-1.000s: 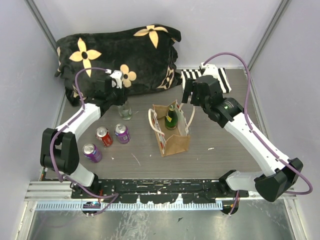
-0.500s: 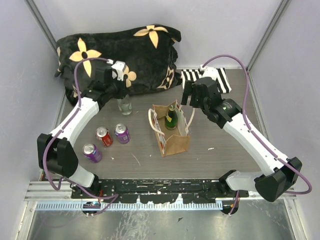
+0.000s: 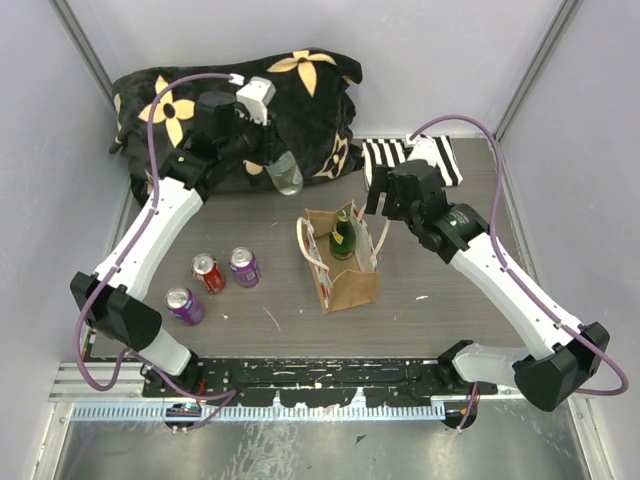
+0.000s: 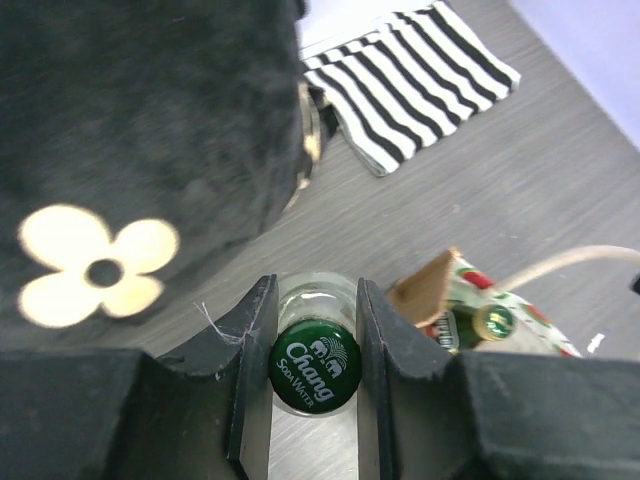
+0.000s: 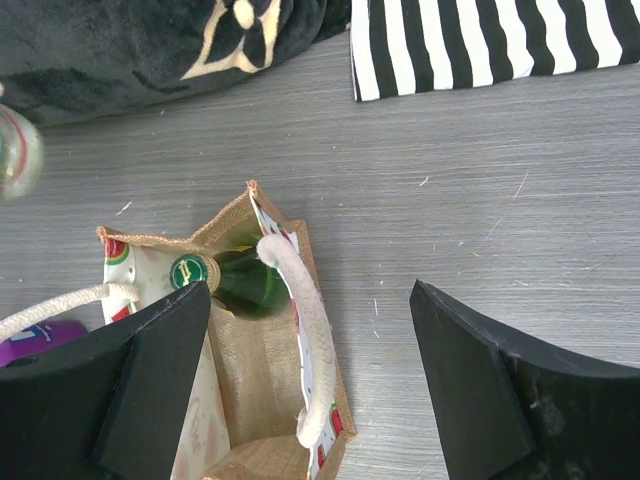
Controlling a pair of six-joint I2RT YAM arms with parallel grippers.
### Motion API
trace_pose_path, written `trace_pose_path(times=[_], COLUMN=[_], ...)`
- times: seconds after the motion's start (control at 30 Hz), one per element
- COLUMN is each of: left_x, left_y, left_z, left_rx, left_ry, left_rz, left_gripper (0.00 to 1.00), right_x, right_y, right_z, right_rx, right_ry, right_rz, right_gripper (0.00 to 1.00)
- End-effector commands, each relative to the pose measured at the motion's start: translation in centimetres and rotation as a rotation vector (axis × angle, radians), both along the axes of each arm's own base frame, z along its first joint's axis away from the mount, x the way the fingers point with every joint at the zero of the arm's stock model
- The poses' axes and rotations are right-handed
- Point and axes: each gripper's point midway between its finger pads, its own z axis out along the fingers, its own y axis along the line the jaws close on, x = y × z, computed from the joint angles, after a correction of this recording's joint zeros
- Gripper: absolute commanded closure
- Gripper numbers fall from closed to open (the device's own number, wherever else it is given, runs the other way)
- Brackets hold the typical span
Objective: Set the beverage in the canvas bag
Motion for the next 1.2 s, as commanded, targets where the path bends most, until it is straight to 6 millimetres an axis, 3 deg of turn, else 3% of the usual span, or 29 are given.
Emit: trace_pose_path(times=[0.0,0.23,0.4,0.57,0.73,1.17], left_x=[-1.7,-4.5,-6.3,-8.1,-9.7,-8.4], left_y=[-4.1,-7.5,-9.2,-9.9,-10.4,-11.6], left_z=[5.6,5.6,4.4,2.4,-0.7,-5.8], left_rx=[-0.134,-0.203,-0.216,-0.199,-0.171,-0.052], left_ry=[-0.096,-0.052,-0.003,0.044,0.101,0.108], left_rz=[-0.131,-0.238,-0.298,-0.33,-0.352,-0.322], left_gripper=[1.0,1.0,1.0,1.0,1.0,1.0], right_x=[0.0,-0.5,-0.5,-0.4,-0.5,-0.7], right_y=[-0.5,-0.9,-0.9,-1.0,-1.1,-1.3], right_z=[2.8,2.5,2.4,2.2,2.0,2.0], right_rx=[0.064,0.067,0.066,0.062,0.059,0.061], right_ry=[-0.091,-0.088,-0.087,-0.084,-0.079,-0.083], right_rz=[-0.034,-0.043,-0.047,-0.05,-0.053,-0.06], right_gripper=[0.13,0.13,0.13,0.13,0.13,0.13])
